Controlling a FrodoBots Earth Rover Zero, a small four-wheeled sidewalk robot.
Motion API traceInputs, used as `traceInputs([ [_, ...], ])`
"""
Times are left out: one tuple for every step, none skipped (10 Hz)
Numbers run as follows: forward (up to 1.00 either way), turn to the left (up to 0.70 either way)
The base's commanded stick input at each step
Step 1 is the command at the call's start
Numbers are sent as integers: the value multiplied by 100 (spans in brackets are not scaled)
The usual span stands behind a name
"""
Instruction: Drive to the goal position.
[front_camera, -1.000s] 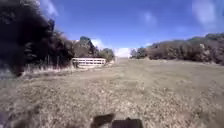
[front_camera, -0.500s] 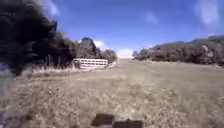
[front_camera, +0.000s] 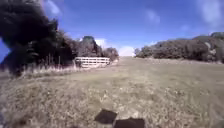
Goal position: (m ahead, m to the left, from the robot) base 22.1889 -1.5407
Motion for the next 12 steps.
traceInputs([
  [70,-35],
  [70,-30],
  [70,-21],
  [70,0],
  [70,0],
  [70,0],
  [70,-17],
  [70,-31],
  [70,-27],
  [70,-14],
  [70,0],
  [70,0],
])
